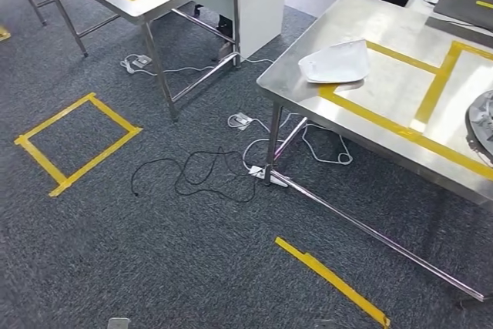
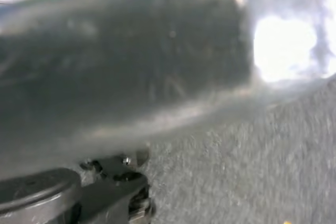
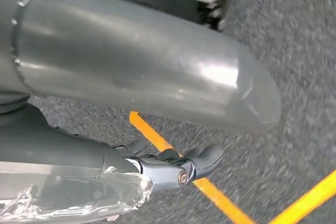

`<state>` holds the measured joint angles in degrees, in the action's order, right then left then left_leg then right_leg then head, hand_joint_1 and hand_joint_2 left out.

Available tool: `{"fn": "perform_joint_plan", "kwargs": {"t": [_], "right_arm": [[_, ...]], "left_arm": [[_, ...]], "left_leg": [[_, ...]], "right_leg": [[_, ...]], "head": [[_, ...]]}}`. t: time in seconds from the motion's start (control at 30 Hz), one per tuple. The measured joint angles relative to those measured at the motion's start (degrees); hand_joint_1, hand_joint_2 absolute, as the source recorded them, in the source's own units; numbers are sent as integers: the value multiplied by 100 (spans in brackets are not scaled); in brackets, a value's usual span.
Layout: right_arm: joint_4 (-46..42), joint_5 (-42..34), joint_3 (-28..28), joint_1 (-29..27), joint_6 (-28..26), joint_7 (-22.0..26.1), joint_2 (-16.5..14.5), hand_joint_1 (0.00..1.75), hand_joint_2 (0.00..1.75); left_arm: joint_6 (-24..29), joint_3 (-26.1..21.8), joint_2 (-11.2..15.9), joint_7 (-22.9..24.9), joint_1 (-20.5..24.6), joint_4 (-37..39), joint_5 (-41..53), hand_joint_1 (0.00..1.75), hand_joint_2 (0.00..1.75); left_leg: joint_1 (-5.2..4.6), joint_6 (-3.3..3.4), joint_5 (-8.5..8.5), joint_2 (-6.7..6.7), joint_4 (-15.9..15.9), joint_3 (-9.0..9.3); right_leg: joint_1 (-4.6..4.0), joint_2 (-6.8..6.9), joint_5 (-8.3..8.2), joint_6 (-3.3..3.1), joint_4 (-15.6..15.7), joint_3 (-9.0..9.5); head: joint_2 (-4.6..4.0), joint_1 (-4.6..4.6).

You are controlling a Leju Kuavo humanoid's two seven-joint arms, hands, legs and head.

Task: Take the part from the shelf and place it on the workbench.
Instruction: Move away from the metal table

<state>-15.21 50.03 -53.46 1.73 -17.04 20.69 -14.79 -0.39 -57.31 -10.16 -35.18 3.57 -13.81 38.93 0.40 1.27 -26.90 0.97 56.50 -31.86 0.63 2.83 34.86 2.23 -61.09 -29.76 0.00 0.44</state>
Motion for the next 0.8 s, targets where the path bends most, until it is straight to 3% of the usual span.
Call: {"fn": "perform_joint_plan", "kwargs": {"t": [0.07, 0.1, 0.13, 0.2, 0.27, 0.33, 0.4, 0.43, 0.5, 0.57, 0.63, 0.67, 0.7, 0.77, 0.8], "right_arm": [[2, 21, -26, -8, 112, -19, 12, 0, 0], [2, 38, -36, -9, 132, -13, 14, 0, 0], [2, 61, -39, -8, 128, -3, 13, 0, 0], [2, 104, -42, -3, 97, 20, 3, 0, 0], [2, 152, -43, 0, 92, 39, -8, 0, 0], [2, 227, -42, 6, 125, 45, -14, 0, 0], [2, 339, -38, 15, 172, 41, -22, 0, 0], [2, 397, -30, 19, 198, 37, -29, 0, 0], [2, 491, -14, 20, 248, 25, -42, 0, 0], [2, 541, -9, 17, 279, 5, -42, 0, 0], [2, 557, -9, 17, 292, -8, -42, 0, 0], [2, 560, -9, 18, 296, -10, -42, 0, 0], [2, 561, -8, 19, 299, -10, -42, 0, 0], [2, 563, -2, 20, 302, -10, -42, 0, 0], [2, 563, 4, 20, 304, -10, -42, 0, 0]], "left_arm": [[54, -40, -49, -21, 18, 0, -3, 0, 0], [88, -53, -72, -27, 16, 0, -4, 0, 0], [118, -68, -94, -30, 7, 0, -13, 0, 0], [162, -105, -135, -33, -7, 0, -44, 0, 0], [191, -158, -178, -40, -5, 0, -91, 0, 0], [212, -209, -215, -58, 0, 0, -139, 0, 0], [227, -268, -238, -74, -12, -1, -185, 0, 0], [235, -308, -248, -77, -23, -1, -210, 0, 0], [247, -383, -263, -80, -29, -2, -255, 0, 0], [249, -443, -278, -83, -20, -2, -284, 0, 0], [249, -486, -288, -84, -25, -2, -295, 0, 0], [249, -501, -290, -84, -33, -2, -296, 0, 0], [249, -510, -290, -84, -40, -2, -296, 0, 0], [249, -525, -291, -85, -39, -2, -297, 0, 0], [249, -528, -294, -86, -31, -2, -297, 0, 0]], "left_leg": [[-14, 39, 15, -138, 3, -24], [-24, 46, 20, -215, 6, -30], [-33, 49, 22, -294, 8, -31], [-47, 49, 25, -459, 13, -22], [-53, 32, 32, -611, 19, -17], [-43, -18, 56, -739, 33, -60], [-19, -94, 90, -855, 40, -118], [-17, -127, 73, -831, 67, -144], [-29, -184, -153, -571, 400, -309], [-19, -234, -537, -260, 1128, -652], [7, -274, -706, -160, 1667, -893], [19, -285, -636, -137, 1650, -865], [26, -288, -475, -107, 1400, -718], [11, -271, -139, 121, 581, -245], [-5, -241, -57, 237, 268, -72]], "right_leg": [[-1, -228, 362, -2, -815, -392], [-4, -260, 431, -12, -1103, -551], [-5, -274, 381, -27, -1185, -622], [-6, -331, -5, -72, -736, -470], [5, -610, -380, -132, 34, -140], [8, -822, -478, -163, 425, 46], [3, -744, -485, -179, 470, 75], [10, -668, -503, -202, 489, 86], [32, -479, -535, -252, 538, 106], [24, -277, -535, -275, 548, 110], [15, -77, -527, -278, 543, 104], [14, 16, -520, -273, 541, 105], [14, 96, -512, -265, 540, 113], [-3, 232, -482, -226, 534, 143], [-21, 287, -464, -199, 530, 148]], "head": [[0, 17], [0, 18], [0, 18], [0, 17], [0, 15], [0, 14], [0, 15], [0, 8], [0, -35], [0, -74], [0, -75], [0, -75], [0, -76], [0, -77], [0, -74]]}}
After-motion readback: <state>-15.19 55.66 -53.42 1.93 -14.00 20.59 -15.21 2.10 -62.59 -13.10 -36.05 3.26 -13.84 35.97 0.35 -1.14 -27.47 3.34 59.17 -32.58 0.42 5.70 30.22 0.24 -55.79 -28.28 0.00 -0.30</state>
